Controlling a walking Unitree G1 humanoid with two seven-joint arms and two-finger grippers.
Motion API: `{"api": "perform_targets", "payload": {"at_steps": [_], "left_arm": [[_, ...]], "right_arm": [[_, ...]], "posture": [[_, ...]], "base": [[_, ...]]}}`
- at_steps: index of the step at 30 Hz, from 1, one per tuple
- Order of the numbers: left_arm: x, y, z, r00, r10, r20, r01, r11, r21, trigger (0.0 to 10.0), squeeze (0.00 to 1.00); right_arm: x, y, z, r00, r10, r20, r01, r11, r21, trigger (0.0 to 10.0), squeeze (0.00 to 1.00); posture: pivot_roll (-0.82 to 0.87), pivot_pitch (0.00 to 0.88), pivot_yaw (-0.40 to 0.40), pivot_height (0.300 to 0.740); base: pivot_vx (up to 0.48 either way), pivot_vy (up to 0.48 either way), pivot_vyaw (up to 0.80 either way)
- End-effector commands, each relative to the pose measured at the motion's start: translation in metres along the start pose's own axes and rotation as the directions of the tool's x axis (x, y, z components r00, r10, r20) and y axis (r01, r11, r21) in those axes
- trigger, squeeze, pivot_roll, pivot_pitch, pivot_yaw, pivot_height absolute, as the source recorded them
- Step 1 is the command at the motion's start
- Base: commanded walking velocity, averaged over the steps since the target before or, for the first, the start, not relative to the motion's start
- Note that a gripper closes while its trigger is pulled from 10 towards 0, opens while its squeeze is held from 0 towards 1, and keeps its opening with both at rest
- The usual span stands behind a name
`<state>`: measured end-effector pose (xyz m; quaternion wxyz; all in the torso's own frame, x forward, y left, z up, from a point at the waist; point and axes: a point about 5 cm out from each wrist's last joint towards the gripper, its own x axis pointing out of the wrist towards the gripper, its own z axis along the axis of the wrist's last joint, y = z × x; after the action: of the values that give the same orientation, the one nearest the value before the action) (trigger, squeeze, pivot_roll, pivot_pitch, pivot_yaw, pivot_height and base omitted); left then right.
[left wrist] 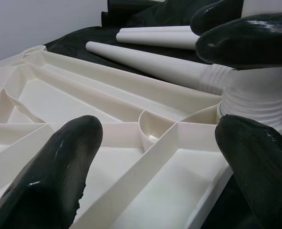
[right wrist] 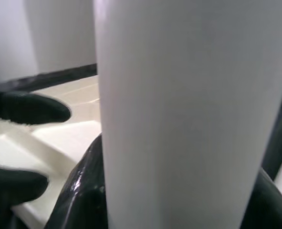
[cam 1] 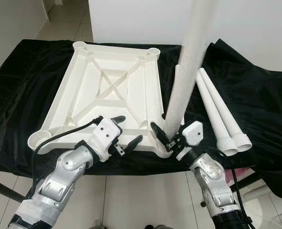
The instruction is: Building children table
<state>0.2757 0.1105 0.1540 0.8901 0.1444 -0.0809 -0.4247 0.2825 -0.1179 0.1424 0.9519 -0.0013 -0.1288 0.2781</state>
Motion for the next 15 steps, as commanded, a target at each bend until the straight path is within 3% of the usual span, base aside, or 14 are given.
{"api": "perform_targets", "payload": {"at_steps": [1, 9, 15], "left_arm": [[0.0002, -0.0021, 0.0017, 0.997, -0.075, -0.003, 0.075, 0.997, 0.025, 10.0, 0.0], [0.0, -0.0024, 0.0014, 0.997, -0.077, -0.004, 0.077, 0.997, 0.028, 10.0, 0.0], [0.0012, -0.0016, 0.0012, 0.997, -0.078, -0.003, 0.078, 0.997, 0.027, 10.0, 0.0]], "right_arm": [[-0.0177, -0.0063, -0.0389, 0.973, -0.069, -0.218, 0.088, 0.993, 0.08, 10.0, 0.0], [-0.0157, -0.0101, -0.0427, 0.961, -0.118, -0.251, 0.154, 0.98, 0.129, 10.0, 0.0], [-0.0184, -0.0083, -0.0414, 0.969, -0.091, -0.228, 0.091, 0.996, -0.014, 10.0, 0.0]], "posture": [[0.06, 0.127, -0.018, 0.74], [0.05, 0.127, -0.016, 0.74], [0.05, 0.127, -0.016, 0.74]], "base": [[0.0, 0.0, 0.0], [0.0, 0.0, 0.0], [0.0, 0.0, 0.0]]}}
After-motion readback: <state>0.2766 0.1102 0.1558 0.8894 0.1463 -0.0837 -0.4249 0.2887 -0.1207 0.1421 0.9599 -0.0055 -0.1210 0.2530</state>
